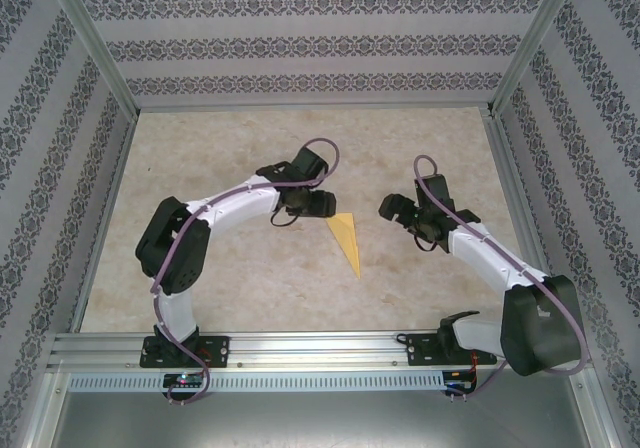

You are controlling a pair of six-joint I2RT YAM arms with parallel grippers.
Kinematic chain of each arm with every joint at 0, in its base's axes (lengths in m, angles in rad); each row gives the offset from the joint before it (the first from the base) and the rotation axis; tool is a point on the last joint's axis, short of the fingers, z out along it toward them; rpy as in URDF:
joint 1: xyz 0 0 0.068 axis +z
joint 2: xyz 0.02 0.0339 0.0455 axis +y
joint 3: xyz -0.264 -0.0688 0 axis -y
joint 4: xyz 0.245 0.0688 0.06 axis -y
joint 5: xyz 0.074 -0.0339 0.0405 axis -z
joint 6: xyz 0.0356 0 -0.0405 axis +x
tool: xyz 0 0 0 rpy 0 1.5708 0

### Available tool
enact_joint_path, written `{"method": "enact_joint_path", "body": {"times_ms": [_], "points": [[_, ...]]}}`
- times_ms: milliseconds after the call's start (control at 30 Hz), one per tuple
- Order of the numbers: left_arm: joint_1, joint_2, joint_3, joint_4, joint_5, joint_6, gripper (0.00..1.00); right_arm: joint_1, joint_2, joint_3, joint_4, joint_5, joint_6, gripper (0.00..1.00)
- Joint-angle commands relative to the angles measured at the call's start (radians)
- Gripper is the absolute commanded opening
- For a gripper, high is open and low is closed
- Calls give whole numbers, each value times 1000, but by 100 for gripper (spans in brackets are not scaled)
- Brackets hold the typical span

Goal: Fold a paper plane with a square sheet of paper (pick it up from the middle)
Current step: Turn over a paper plane at the center of the table.

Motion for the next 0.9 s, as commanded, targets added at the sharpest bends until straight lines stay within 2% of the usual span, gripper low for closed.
{"method": "enact_joint_path", "body": {"times_ms": [0, 233, 467, 600, 867], "points": [[-58, -2, 9, -34, -24, -115, 66, -34, -22, -22, -11, 65, -52, 98], [-152, 100, 153, -173, -140, -189, 71, -71, -6, -31, 10, 72, -94, 98], [-191, 230, 305, -300, -161, -235, 65, -95, 16, -38, 25, 66, -105, 98], [-203, 269, 367, -338, -170, -234, 59, -98, 19, -47, 37, 63, -101, 98], [-220, 253, 385, -366, -203, -241, 34, -101, 23, -53, 44, 54, -100, 98]]}}
